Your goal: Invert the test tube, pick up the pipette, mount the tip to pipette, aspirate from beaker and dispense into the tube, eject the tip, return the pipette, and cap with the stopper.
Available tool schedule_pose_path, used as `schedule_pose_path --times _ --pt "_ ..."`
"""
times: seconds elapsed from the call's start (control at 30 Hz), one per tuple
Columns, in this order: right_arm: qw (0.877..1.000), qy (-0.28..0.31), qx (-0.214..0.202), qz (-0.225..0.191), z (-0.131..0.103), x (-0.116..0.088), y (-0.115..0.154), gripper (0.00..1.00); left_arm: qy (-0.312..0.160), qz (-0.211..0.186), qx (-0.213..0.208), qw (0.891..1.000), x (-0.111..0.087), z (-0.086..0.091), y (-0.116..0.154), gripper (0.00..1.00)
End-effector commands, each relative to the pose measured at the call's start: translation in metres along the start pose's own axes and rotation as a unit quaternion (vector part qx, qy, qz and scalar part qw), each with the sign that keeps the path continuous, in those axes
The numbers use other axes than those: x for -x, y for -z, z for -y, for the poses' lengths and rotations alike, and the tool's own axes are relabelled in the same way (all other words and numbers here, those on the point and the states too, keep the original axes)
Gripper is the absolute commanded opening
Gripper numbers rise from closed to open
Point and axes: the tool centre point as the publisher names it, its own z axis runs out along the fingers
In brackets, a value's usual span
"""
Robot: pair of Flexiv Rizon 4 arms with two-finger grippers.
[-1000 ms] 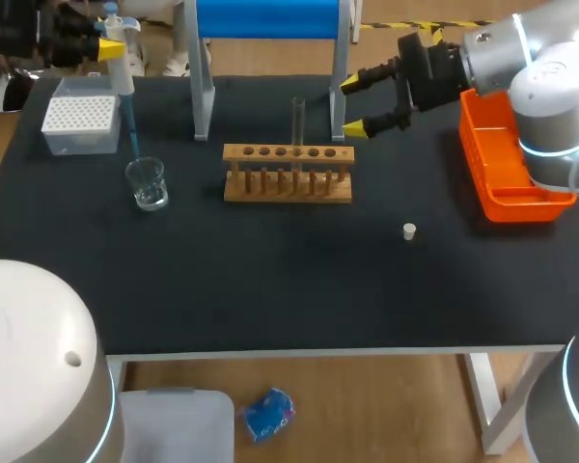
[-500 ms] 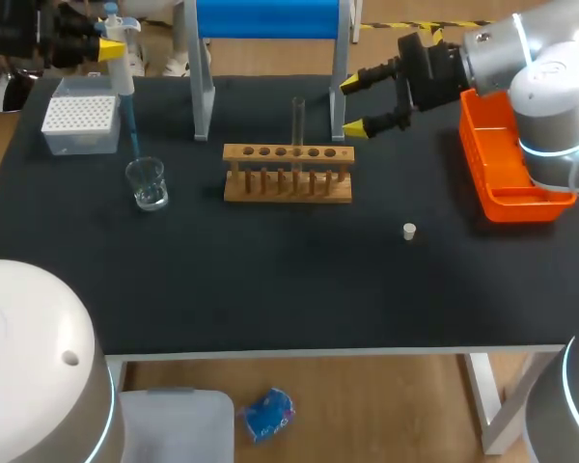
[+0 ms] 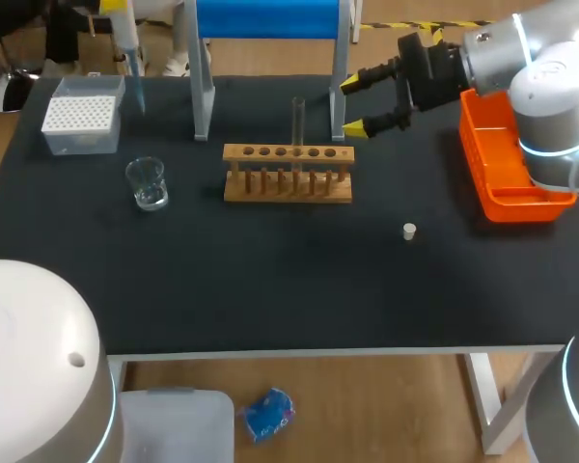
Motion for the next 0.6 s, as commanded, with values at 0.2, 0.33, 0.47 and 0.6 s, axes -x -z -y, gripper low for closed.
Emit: schedule_pose_path --times 0.2,0.33,0.47,0.6 --pt "1.0 0.0 0.001 0.0 0.001 0.0 0.0 1.0 -0.009 -0.071 0.002 0.997 0.025 0.117 -0.037 0.0" --pt "1.0 0.0 0.001 0.0 0.001 0.0 0.0 1.0 0.0 -0.113 0.002 0.994 0.027 0.142 -0.068 0.0" --pt "1.0 0.0 0.001 0.0 0.001 0.0 0.0 1.0 0.001 -0.139 -0.002 0.99 0.03 0.154 -0.097 0.0" --pt "1.0 0.0 0.001 0.0 0.001 0.0 0.0 1.0 0.0 -0.161 0.0 0.987 0.033 0.155 -0.126 0.0"
